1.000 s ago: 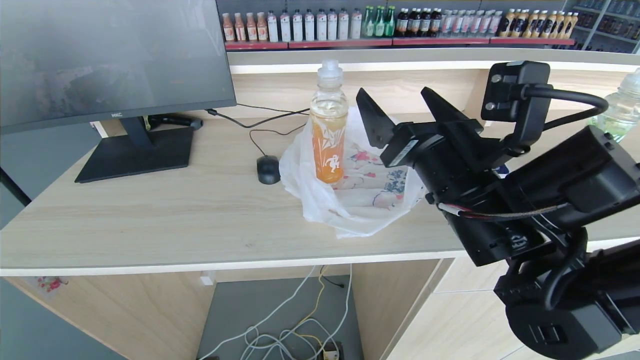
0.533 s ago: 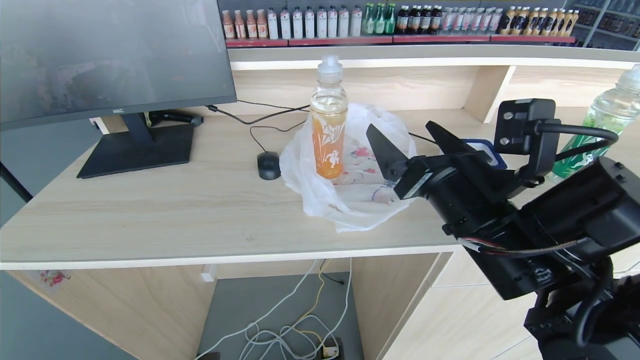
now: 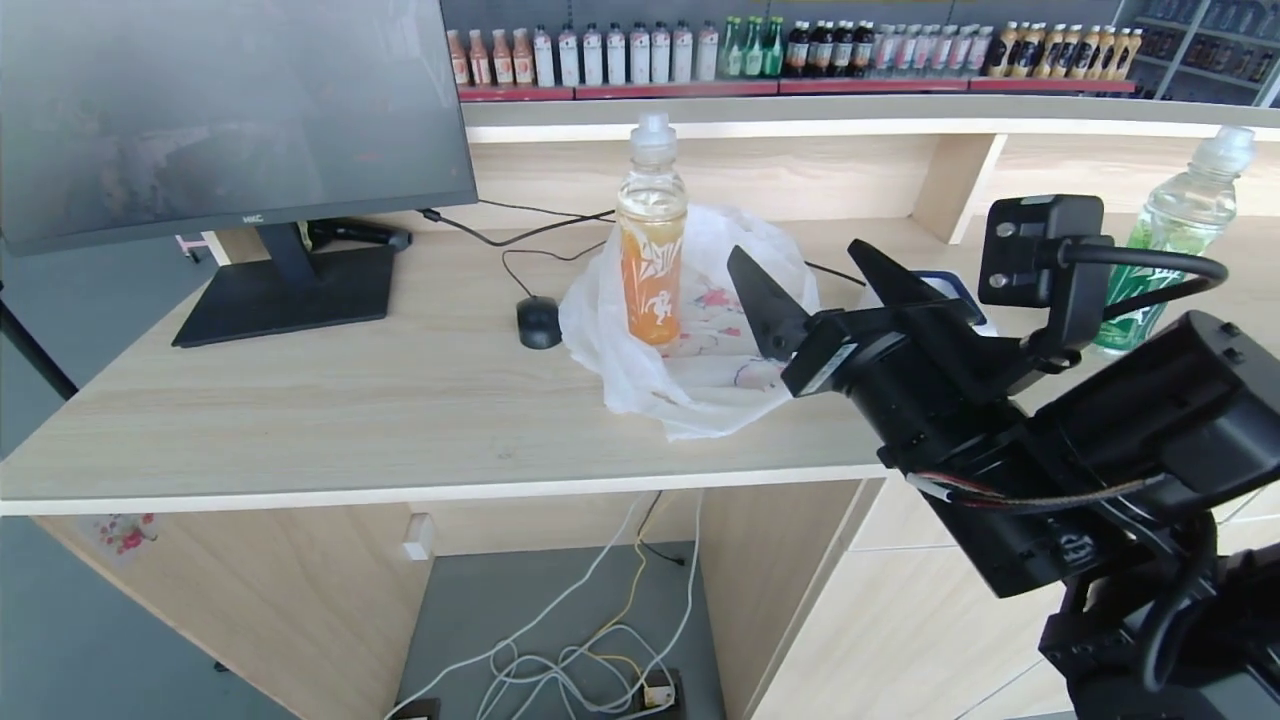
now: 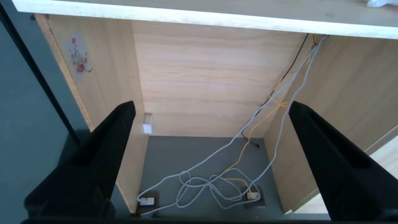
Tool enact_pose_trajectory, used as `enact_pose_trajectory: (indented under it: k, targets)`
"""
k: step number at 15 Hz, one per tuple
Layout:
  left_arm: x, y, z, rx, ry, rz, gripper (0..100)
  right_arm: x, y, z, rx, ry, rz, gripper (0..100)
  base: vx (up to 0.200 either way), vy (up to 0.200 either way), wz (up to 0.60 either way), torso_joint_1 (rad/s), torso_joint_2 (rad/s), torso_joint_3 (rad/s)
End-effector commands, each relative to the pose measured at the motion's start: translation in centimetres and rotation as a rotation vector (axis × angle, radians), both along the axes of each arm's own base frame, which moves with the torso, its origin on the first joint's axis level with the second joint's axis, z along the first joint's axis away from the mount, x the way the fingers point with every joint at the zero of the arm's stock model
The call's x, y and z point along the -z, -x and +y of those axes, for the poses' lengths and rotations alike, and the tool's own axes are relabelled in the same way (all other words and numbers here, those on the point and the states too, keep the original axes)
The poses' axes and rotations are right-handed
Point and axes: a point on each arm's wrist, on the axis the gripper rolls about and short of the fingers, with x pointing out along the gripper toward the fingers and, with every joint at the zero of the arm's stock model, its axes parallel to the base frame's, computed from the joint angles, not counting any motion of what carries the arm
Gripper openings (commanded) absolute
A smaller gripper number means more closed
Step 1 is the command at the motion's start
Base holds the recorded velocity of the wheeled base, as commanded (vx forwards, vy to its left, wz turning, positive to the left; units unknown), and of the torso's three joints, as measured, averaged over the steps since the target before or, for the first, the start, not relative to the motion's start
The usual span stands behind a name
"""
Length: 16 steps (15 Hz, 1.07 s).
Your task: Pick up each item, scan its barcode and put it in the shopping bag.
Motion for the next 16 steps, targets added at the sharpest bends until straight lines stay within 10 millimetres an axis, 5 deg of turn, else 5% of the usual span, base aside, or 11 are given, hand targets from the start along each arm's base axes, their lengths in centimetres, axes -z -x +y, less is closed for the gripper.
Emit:
enact_pose_trajectory:
  k: [1,16]
  targets:
    - [0.0,0.0,0.0,-0.001,0.000,0.000,100,0.2,-0.4,0.4,-0.001,0.000,0.001,100,0.000,-0.200,0.00,0.002,0.00,0.002]
    - [0.0,0.0,0.0,-0.001,0.010,0.000,100,-0.2,0.9,-0.6,0.072,-0.062,0.040,100,0.000,-0.200,0.00,0.005,0.00,0.004]
